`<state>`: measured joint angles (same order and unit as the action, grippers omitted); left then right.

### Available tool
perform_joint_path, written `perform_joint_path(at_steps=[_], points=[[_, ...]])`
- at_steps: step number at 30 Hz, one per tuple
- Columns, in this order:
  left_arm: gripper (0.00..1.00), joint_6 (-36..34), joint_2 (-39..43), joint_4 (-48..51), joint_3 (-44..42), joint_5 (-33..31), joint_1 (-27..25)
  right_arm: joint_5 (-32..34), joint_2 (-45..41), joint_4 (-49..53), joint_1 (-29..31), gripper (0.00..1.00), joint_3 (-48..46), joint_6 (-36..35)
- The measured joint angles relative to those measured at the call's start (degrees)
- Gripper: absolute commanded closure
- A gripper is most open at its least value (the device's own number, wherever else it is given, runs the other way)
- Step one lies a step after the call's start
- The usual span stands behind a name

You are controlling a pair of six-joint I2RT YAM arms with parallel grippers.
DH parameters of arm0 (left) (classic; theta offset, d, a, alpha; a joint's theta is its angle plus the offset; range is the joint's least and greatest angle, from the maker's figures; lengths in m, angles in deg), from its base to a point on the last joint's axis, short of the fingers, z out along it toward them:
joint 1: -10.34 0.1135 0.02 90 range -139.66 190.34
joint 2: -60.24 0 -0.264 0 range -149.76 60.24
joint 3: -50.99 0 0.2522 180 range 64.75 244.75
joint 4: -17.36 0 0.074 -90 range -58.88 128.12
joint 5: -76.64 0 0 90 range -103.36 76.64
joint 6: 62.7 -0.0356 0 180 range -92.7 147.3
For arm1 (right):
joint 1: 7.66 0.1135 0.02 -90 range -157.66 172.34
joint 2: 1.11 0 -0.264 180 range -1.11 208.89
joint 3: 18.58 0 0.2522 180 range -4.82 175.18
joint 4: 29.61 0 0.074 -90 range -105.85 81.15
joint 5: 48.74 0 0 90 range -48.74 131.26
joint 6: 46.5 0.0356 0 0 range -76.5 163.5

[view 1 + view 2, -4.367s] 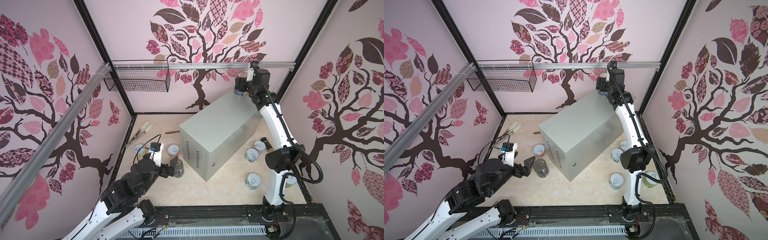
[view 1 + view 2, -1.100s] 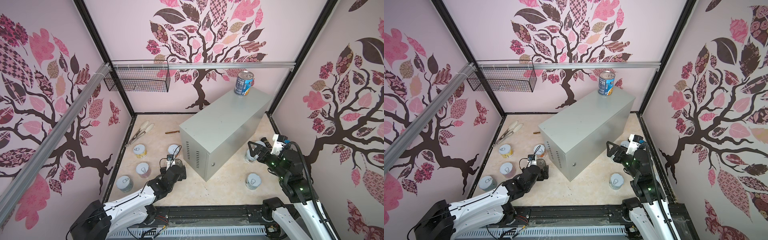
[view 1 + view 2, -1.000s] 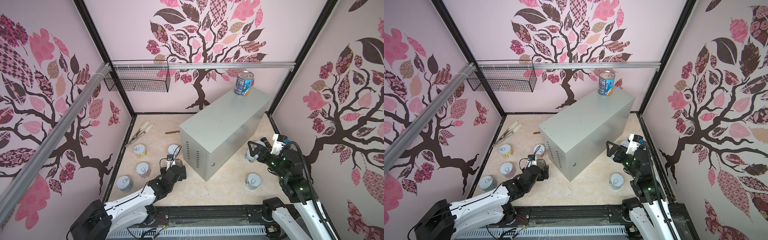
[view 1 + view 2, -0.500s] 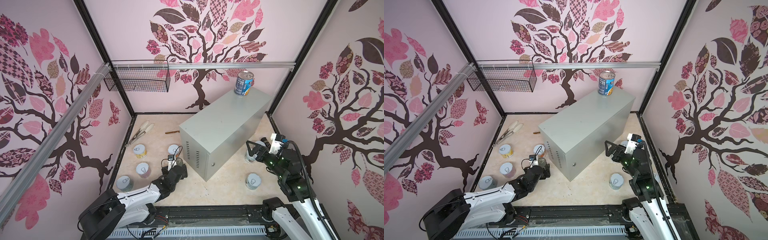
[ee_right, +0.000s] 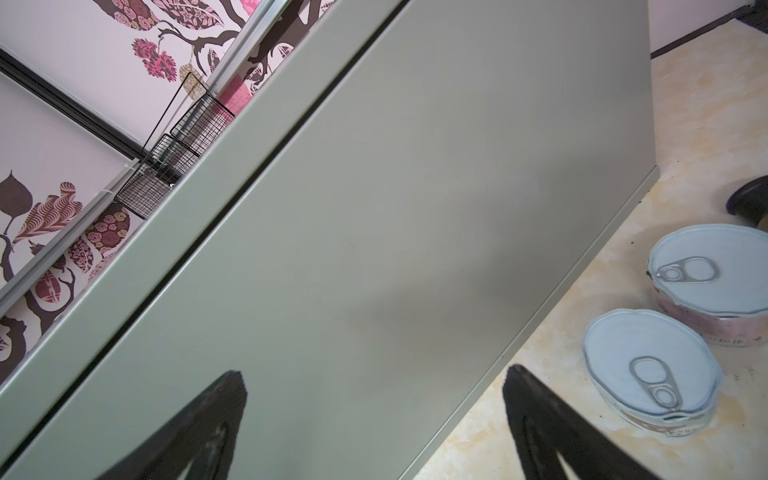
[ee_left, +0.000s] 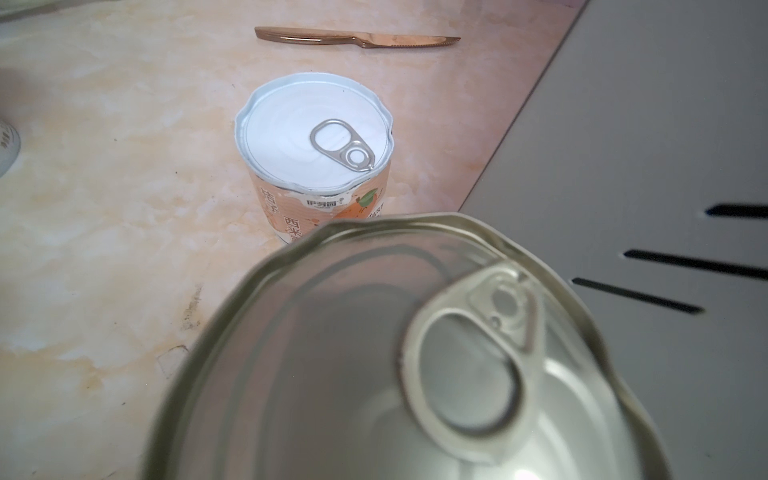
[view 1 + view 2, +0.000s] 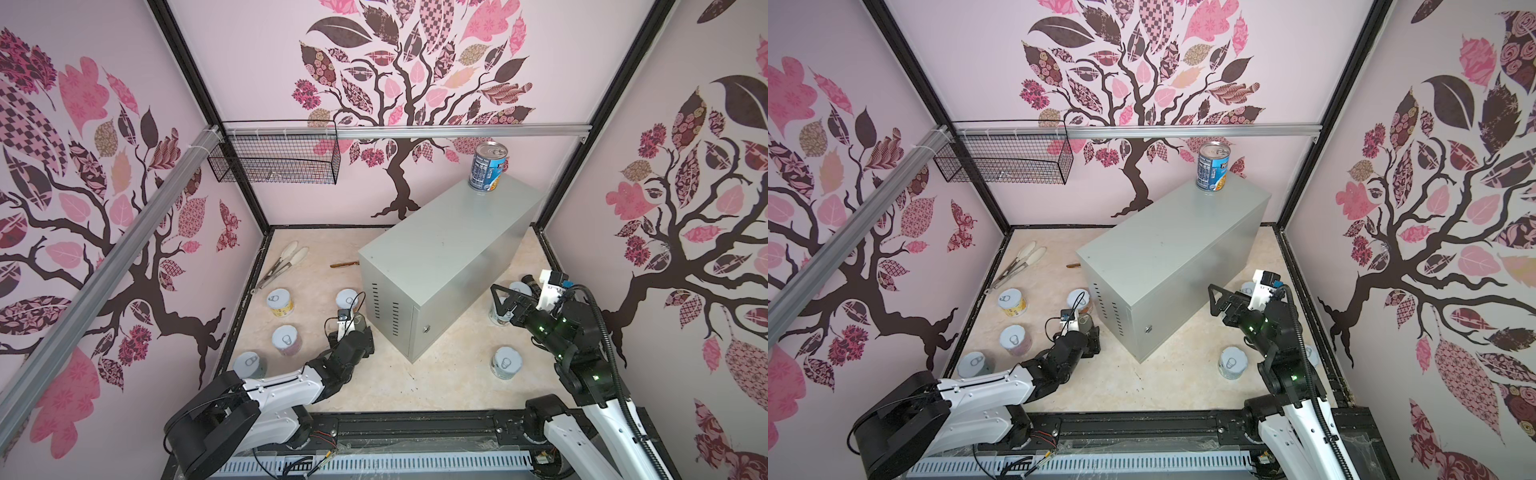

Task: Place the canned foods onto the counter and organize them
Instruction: 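Lift the silver-topped can upward with the left gripper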

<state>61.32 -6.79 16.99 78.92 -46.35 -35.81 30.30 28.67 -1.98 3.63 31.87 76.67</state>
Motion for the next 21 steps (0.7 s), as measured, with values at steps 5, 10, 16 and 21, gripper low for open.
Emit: perform_joint_path(at_steps=[5,10,16,21], points=[[0.4,-0.55,5.14,4.83,-0.66,0.44,0.02,-0.5,-0.02,0.0,0.0,0.0,-0.02,0.02],[0.44,-0.85,12.96,12.61,-0.79,0.85,0.04,-1.38,0.26,-0.02,0.02,0.0,-0.02,0.11],[0.45,-1.05,22.01,20.85,-0.68,1.44,0.04,-2.78,1.09,-0.5,0.04,0.0,-0.52,0.79],[0.44,-1.07,28.63,29.75,0.96,1.9,0.04,-3.43,1.79,-0.87,0.04,0.0,-0.79,1.16]])
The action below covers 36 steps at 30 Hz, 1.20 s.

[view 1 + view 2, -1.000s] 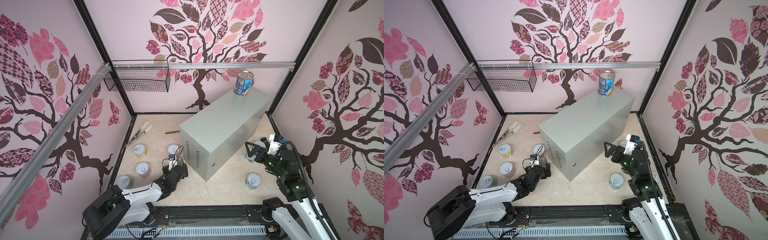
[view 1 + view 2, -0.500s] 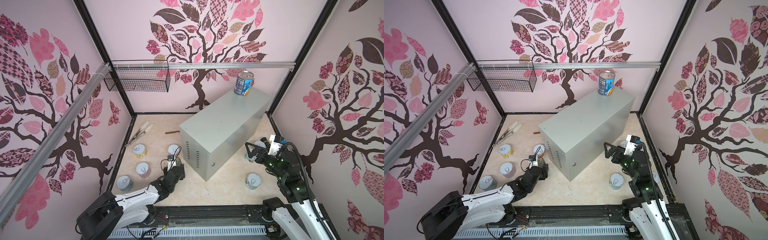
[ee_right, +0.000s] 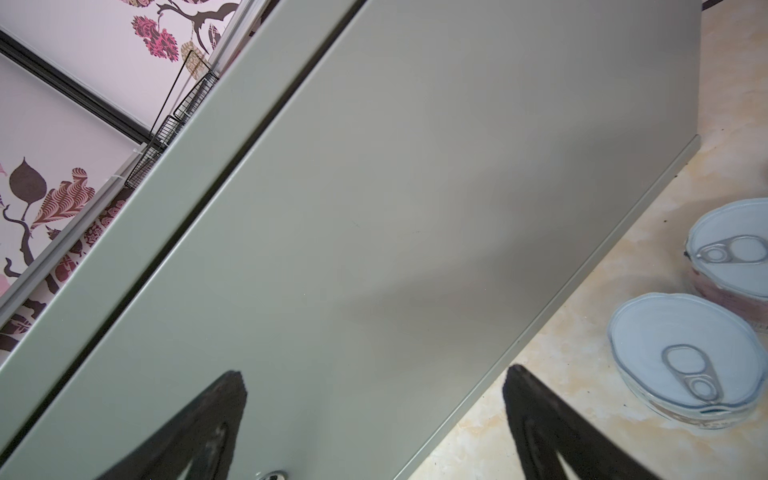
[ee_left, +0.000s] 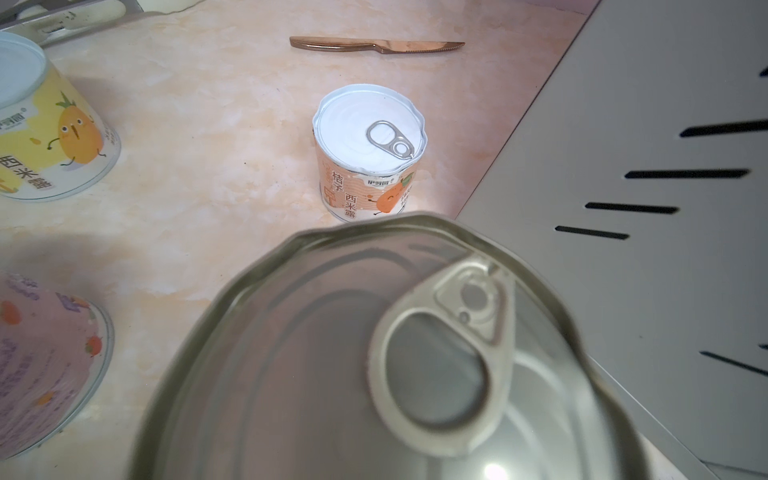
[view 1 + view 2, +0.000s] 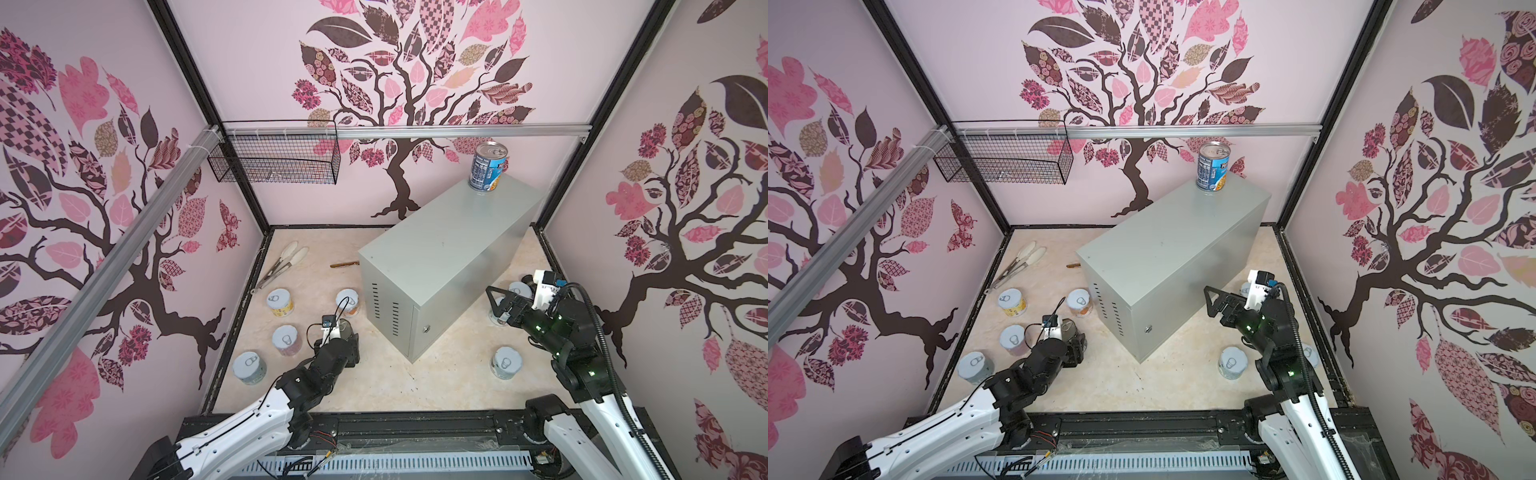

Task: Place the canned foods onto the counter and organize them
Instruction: 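Lift the silver-topped can upward with the left gripper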

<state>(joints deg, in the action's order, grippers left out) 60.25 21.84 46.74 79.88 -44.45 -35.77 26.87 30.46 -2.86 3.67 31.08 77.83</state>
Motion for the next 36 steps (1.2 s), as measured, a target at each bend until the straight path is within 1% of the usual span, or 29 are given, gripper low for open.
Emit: perform_joint_path(at_steps=[4,7,13,20,26,36], points=[[0.44,0.02,4.02,6.45,4.85,0.85,0.0,-0.7,0.2,-0.44,0.0,0.0,-0.28,0.22],[0.44,-0.22,6.01,10.49,10.23,1.77,0.0,-1.09,0.33,-0.48,0.0,0.0,-0.74,0.37],[0.45,-2.51,6.16,17.75,21.24,4.28,0.0,-1.68,1.81,-0.81,0.0,0.0,-0.98,0.33],[0.45,-7.72,2.89,27.36,35.1,7.61,-0.02,-2.19,3.76,-1.84,0.0,0.0,-0.98,0.26],[0.45,-12.98,-3.3,34.25,49.81,10.82,-0.02,-2.95,4.33,-2.14,0.0,0.0,-0.96,0.17],[0.45,-20.02,-13.11,44.3,69.44,18.49,-0.02,-4.13,2.84,-2.29,0.0,0.0,-0.92,-0.24]])
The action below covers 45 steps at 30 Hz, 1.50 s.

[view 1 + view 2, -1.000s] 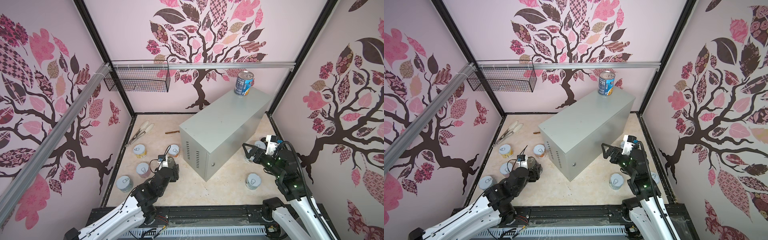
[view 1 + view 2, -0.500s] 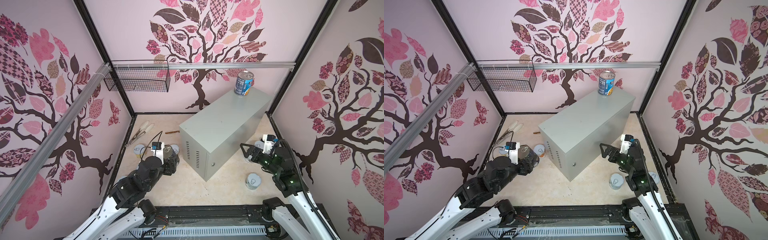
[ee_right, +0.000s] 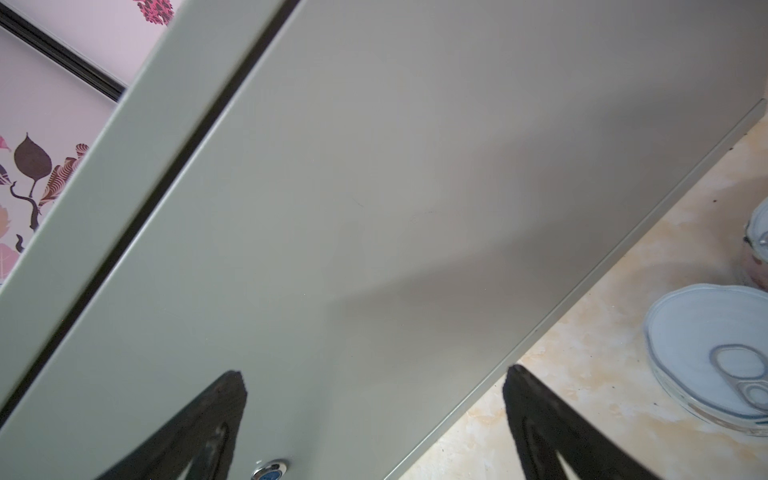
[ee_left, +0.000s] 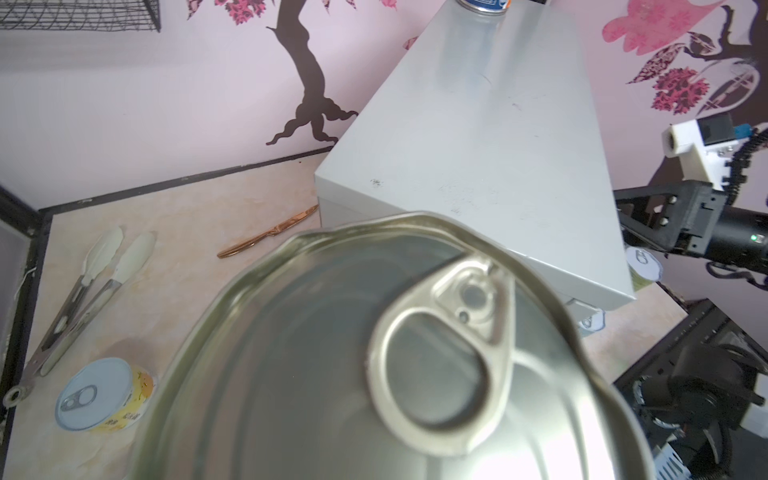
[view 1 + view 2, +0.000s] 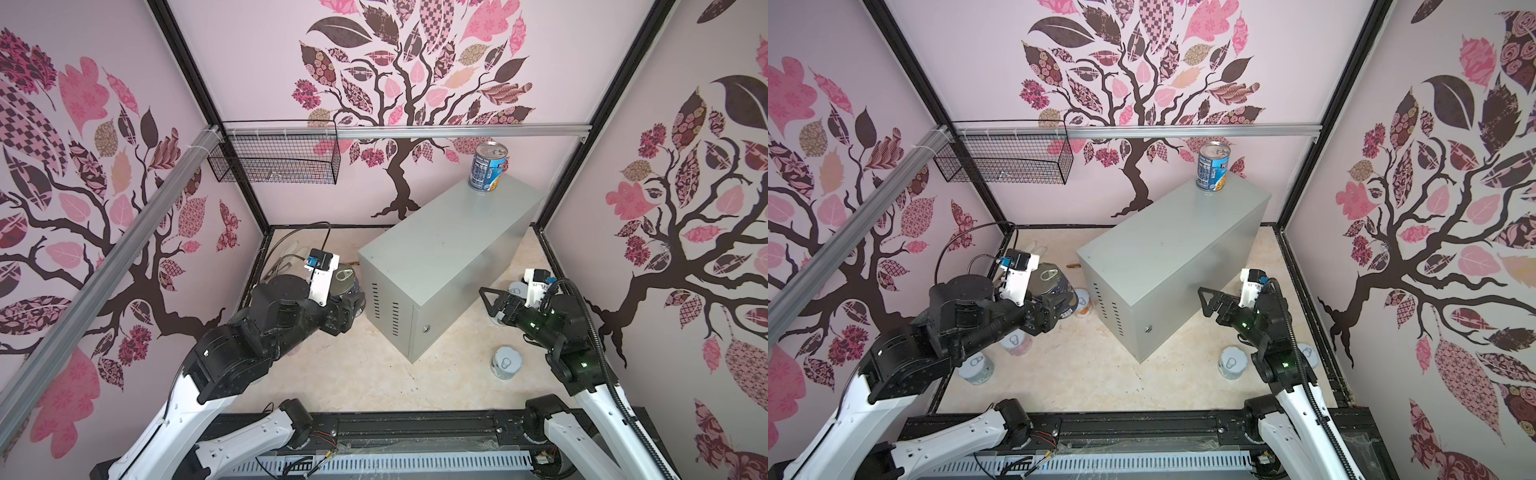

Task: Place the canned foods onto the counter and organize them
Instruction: 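Lift the silver-topped can upward with the left gripper, then carry the can with the left gripper over the cabinet top toward the blue can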

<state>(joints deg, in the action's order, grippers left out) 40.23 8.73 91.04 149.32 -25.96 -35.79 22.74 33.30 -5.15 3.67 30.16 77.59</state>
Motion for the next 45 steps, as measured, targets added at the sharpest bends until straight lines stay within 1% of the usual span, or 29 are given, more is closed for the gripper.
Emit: perform_joint_path(at_steps=[9,18,24,28,34,42,45], points=[[0.47,-4.22,-9.66,5.95,14.75,5.49,0.0,-0.87,-1.75,-0.35,0.0,0.0,0.0,-0.72],[0.47,-7.02,-19.8,6.75,26.8,8.72,-0.02,-2.14,-2.32,-0.39,0.0,0.0,0.0,-1.16],[0.47,-8.48,-25.55,5.29,31.08,10.23,-0.02,-2.84,-3.43,-0.52,0.0,0.0,0.0,-1.18],[0.47,-8.94,-30.77,4.5,34.73,11.65,-0.02,-2.71,-4.94,-0.15,0.0,0.0,0.0,-2.01],[0.48,-9.6,-37.42,1.79,36.48,13.42,-0.02,-0.87,-5.51,1.25,0.0,0.0,0.11,-2.43],[0.47,-10.45,-48.09,-0.57,43.95,15.32,-0.02,-0.26,-5.01,1.07,0.0,0.0,0.07,-2.14],[0.47,-11.08,-52.43,-0.63,48.81,15.87,-0.02,-0.15,-4.85,0.33,0.17,0.0,-0.44,-1.84]])
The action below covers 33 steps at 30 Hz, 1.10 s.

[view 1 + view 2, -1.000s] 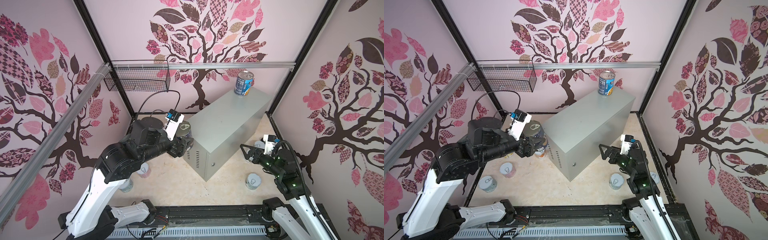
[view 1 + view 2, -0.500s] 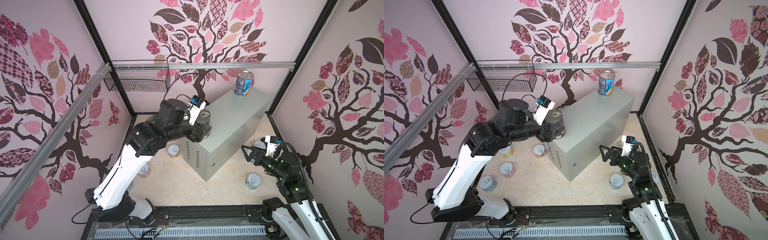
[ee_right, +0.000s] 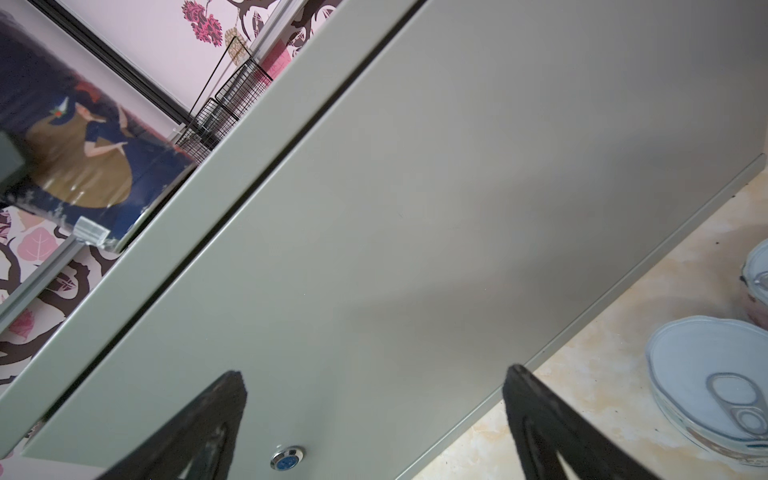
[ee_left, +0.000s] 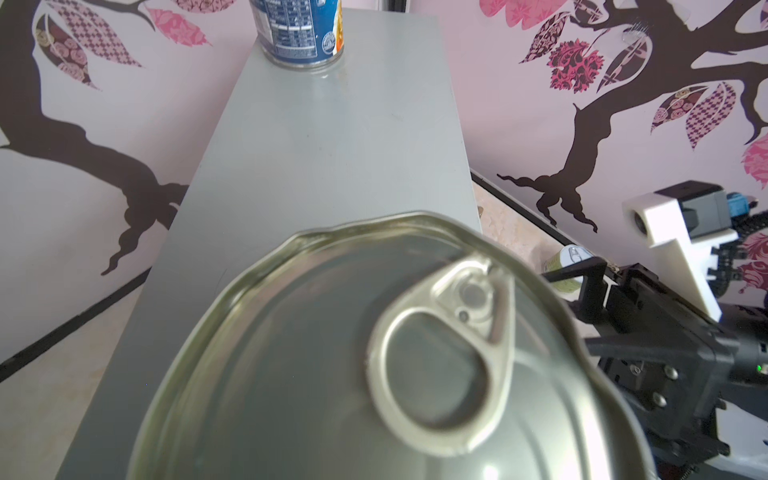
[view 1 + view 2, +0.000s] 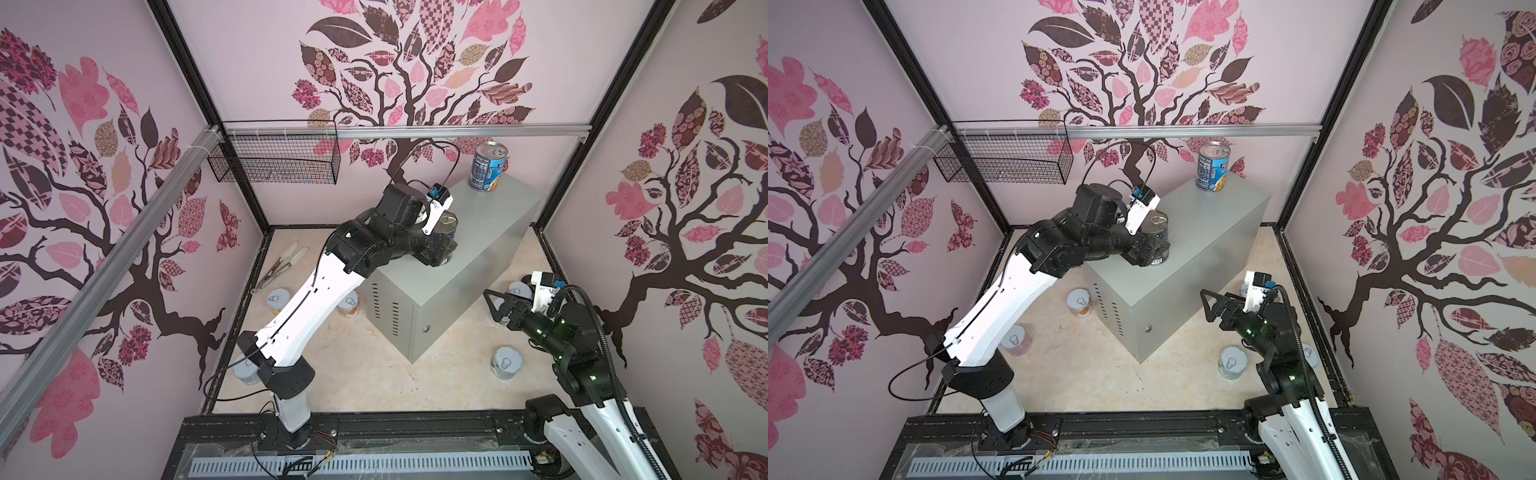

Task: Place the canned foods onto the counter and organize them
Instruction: 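Carry the can with the left gripper over the cabinet top toward the blue can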

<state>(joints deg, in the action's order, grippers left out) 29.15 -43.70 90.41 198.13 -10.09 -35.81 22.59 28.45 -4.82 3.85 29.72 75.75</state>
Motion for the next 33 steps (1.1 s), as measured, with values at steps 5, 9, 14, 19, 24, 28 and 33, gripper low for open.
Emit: perform_joint_path(at_steps=[5,9,14,19,24,28,33], points=[[0.47,-0.44,-6.03,-1.2,6.49,0.66,0.0,0.81,0.48,-0.09,1.33,0.0,-1.4,0.11],[0.47,-0.57,-7.93,-3.82,7.5,0.9,-0.07,1.33,1.4,-0.13,2.73,0.0,-1.44,0.07],[0.45,-0.57,-10.95,-6.56,10.01,1.01,-0.24,1.6,2.12,-0.39,4.57,0.0,-1.62,0.11],[0.42,-0.74,-13.33,-9.4,11.65,1.07,-0.48,2.34,2.21,-0.59,5.42,0.0,-2.14,0.07],[0.32,-1.53,-14.43,-10.84,12.39,0.7,-0.9,2.43,2.19,-0.61,5.62,0.0,-2.27,0.07],[0.19,-2.34,-14.75,-11.08,12.57,0.48,-1.25,2.38,1.84,-0.61,5.64,0.0,-2.38,0.15],[0.12,-3.21,-15.28,-12.02,13.22,0.24,-1.62,2.4,1.49,-0.55,5.64,0.0,-2.36,0.33]])
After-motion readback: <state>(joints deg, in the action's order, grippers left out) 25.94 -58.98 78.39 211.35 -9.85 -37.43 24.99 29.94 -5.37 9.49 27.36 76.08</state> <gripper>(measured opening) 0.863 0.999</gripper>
